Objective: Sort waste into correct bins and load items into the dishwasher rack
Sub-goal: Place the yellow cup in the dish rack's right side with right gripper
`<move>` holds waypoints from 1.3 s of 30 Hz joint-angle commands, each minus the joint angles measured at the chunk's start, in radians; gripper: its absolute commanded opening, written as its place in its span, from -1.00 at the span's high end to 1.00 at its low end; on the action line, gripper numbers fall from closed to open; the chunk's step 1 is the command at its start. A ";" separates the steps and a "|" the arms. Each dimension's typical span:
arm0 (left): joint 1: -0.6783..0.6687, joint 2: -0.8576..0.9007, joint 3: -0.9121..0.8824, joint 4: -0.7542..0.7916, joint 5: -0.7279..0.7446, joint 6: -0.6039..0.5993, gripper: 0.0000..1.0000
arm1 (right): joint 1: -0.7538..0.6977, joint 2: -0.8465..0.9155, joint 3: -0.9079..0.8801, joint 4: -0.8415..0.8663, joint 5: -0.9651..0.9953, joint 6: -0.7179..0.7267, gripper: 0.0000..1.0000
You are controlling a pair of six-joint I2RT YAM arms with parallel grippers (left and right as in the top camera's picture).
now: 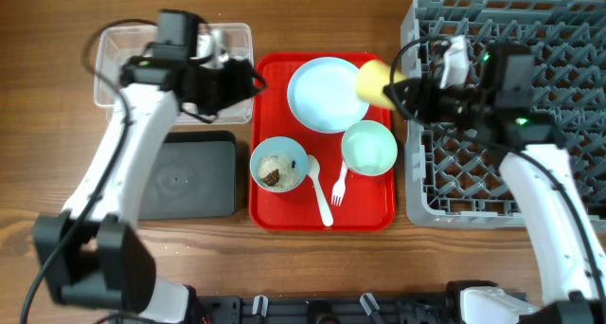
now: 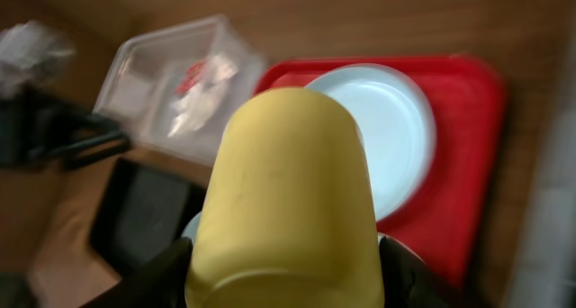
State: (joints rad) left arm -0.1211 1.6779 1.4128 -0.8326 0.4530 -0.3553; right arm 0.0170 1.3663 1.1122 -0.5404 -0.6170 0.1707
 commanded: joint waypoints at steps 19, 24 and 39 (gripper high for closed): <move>0.131 -0.121 0.003 -0.022 -0.133 0.037 -0.50 | -0.631 0.036 0.405 -0.537 0.669 0.068 0.92; 0.131 -0.121 0.003 -0.022 -0.132 0.037 -0.50 | -0.751 0.132 0.404 -0.570 0.669 0.066 0.92; 0.131 -0.121 0.003 -0.022 -0.132 0.034 -0.55 | -0.772 0.385 0.404 -0.595 0.671 0.065 -0.09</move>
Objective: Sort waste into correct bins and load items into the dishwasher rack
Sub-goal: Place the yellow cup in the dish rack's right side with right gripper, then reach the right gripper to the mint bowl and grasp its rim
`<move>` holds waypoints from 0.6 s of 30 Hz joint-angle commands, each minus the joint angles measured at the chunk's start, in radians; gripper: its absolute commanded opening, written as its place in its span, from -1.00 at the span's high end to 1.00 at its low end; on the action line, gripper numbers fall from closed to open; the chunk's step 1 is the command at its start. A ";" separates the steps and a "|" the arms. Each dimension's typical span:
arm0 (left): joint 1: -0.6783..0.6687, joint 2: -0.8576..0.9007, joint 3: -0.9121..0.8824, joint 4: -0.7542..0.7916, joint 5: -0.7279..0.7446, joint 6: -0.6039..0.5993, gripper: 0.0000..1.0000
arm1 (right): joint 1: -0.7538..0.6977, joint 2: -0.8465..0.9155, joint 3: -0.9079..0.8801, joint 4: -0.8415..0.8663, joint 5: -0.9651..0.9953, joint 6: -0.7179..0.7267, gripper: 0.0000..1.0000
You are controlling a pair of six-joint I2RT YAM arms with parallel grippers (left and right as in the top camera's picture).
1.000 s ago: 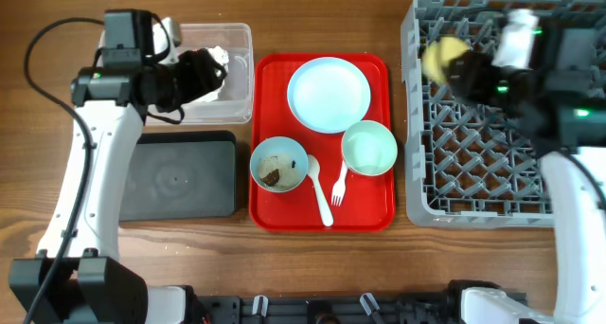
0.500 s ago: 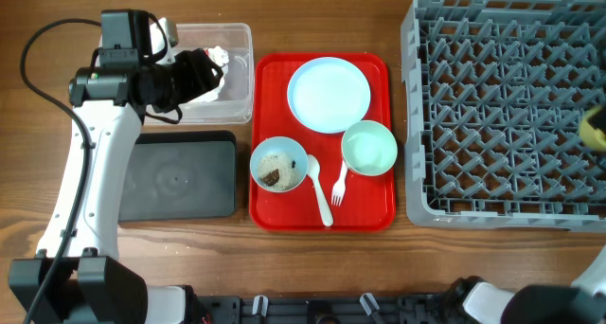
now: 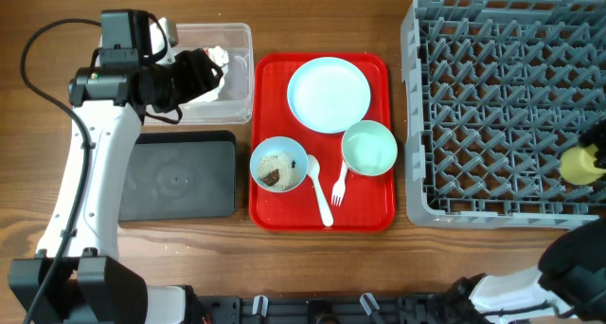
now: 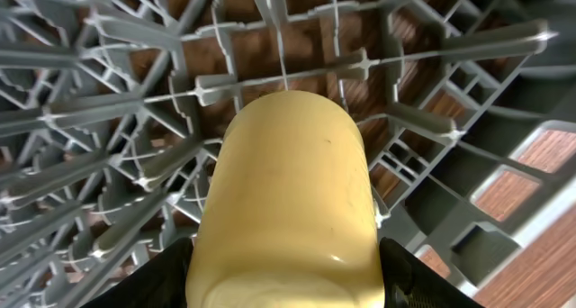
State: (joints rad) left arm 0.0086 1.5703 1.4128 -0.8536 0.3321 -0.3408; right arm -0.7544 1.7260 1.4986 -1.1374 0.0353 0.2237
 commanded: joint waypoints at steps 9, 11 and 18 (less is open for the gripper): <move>0.002 -0.013 0.003 -0.006 -0.012 0.020 -0.60 | 0.003 -0.032 0.050 -0.009 -0.137 -0.030 -0.82; 0.002 -0.013 0.003 -0.011 -0.012 0.020 -0.68 | 0.015 -0.075 0.082 -0.012 -0.216 -0.066 -0.82; 0.002 -0.013 0.003 -0.048 -0.042 0.020 -0.72 | 0.213 -0.239 0.134 0.035 -0.590 -0.256 -0.74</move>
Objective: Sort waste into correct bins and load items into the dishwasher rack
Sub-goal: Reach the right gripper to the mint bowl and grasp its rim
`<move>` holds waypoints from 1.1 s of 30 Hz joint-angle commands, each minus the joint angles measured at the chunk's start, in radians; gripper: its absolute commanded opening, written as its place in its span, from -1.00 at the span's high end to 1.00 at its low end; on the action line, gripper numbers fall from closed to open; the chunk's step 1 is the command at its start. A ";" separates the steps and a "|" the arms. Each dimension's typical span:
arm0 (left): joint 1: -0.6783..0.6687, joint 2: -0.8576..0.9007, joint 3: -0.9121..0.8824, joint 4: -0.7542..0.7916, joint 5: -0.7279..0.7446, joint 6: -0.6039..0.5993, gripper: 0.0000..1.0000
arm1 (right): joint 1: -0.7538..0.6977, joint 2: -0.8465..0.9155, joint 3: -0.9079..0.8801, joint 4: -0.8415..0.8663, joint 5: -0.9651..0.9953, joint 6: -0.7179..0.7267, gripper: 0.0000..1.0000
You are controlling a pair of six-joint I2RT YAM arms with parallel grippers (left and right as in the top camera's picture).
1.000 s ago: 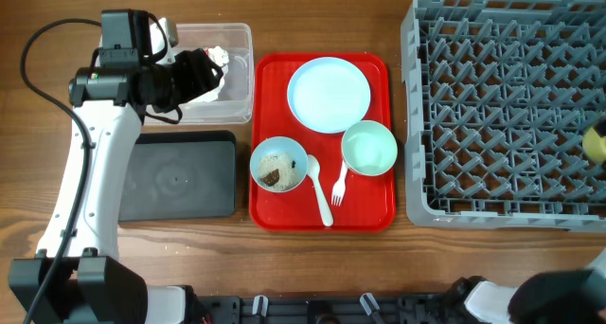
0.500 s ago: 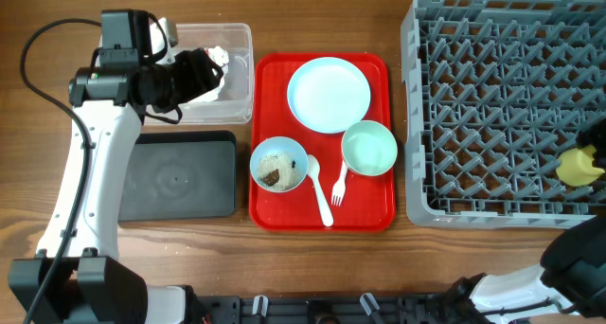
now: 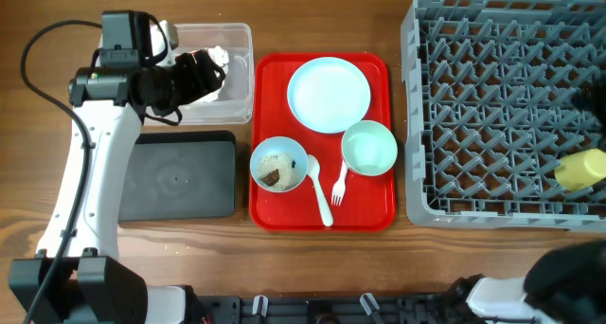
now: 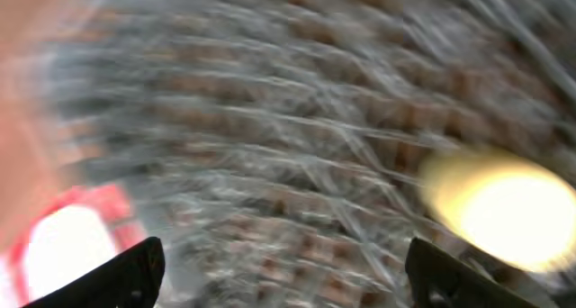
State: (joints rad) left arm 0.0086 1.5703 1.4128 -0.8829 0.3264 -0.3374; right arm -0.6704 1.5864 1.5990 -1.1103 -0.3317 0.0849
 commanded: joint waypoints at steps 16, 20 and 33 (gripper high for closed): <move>0.002 -0.013 0.003 -0.076 -0.071 0.017 -0.74 | 0.830 0.109 0.029 -0.072 0.107 -0.163 -0.79; 0.002 -0.013 0.003 -0.076 -0.071 0.016 -0.74 | 0.857 0.240 0.029 -0.123 0.111 -0.146 -0.78; 0.002 -0.013 0.003 -0.076 -0.071 0.017 -0.75 | 0.872 0.507 0.029 -0.122 0.159 -0.058 -0.56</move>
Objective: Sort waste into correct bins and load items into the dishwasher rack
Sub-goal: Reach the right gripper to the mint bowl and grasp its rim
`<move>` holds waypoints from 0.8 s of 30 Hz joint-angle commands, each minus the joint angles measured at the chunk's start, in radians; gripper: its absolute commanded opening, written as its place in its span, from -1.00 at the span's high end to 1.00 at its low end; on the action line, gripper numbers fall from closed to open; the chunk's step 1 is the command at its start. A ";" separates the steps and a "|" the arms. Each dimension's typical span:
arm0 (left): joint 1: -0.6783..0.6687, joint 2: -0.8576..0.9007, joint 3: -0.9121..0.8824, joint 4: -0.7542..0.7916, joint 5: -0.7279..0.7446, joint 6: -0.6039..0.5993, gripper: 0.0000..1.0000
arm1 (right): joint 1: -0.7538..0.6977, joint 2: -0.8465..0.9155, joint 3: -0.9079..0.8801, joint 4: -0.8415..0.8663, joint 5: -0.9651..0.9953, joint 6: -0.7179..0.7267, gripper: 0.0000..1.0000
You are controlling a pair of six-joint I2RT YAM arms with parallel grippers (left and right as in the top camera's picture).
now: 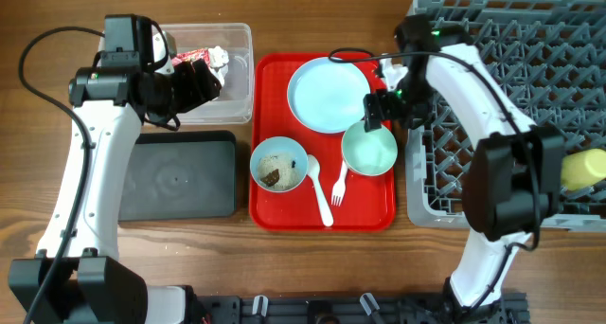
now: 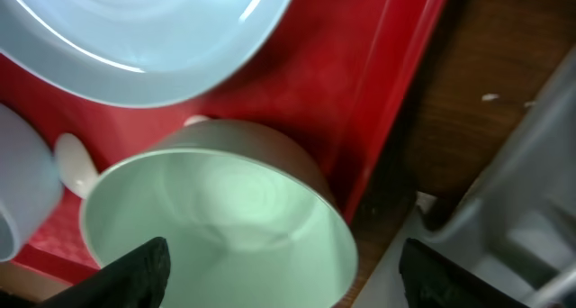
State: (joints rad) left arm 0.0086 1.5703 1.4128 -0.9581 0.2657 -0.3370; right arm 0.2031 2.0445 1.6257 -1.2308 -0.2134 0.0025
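Note:
My right gripper (image 2: 288, 276) is open and hangs low over the far-right rim of the mint bowl (image 2: 216, 227). One finger is above the bowl's inside, the other past the edge of the red tray (image 2: 360, 83). From overhead, the right gripper (image 1: 379, 111) is between the mint bowl (image 1: 369, 151) and the pale blue plate (image 1: 328, 95). The yellow cup (image 1: 584, 168) lies on its side in the grey dishwasher rack (image 1: 502, 172) at the right edge. My left gripper (image 1: 197, 82) is over the clear bin (image 1: 123, 49), which holds a crumpled wrapper (image 1: 199, 56); its jaws are not discernible.
On the tray there is also a blue bowl with food scraps (image 1: 278, 164) and a white fork (image 1: 337, 184) beside a white spoon (image 1: 320, 191). A black bin (image 1: 180, 177) sits below the clear one. The rack wall (image 2: 531, 191) rises close on the right.
My right gripper has moved from over the rack's right part to the tray and now hangs open over the mint bowl. The cup stays in the rack. The left arm has barely shifted.
At first my right gripper held the yellow cup near the tray's right edge, and the left gripper was at the clear bin. Then the cup was held over the rack's right side. Later it lay in the rack, let go. Now the right gripper is at the mint bowl.

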 commanded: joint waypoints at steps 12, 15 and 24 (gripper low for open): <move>0.002 -0.013 0.003 -0.001 -0.010 0.016 -0.75 | 0.010 0.060 -0.027 0.003 0.041 0.034 -0.37; 0.002 -0.013 0.003 -0.001 -0.010 0.016 -0.75 | 0.010 0.060 -0.071 0.042 0.041 0.037 -0.37; 0.002 -0.013 0.003 -0.001 -0.010 0.016 -0.75 | 0.023 0.060 -0.098 0.067 0.087 0.101 -0.09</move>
State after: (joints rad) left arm 0.0086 1.5703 1.4128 -0.9585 0.2657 -0.3370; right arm 0.2268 2.0865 1.5352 -1.1660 -0.1734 0.0624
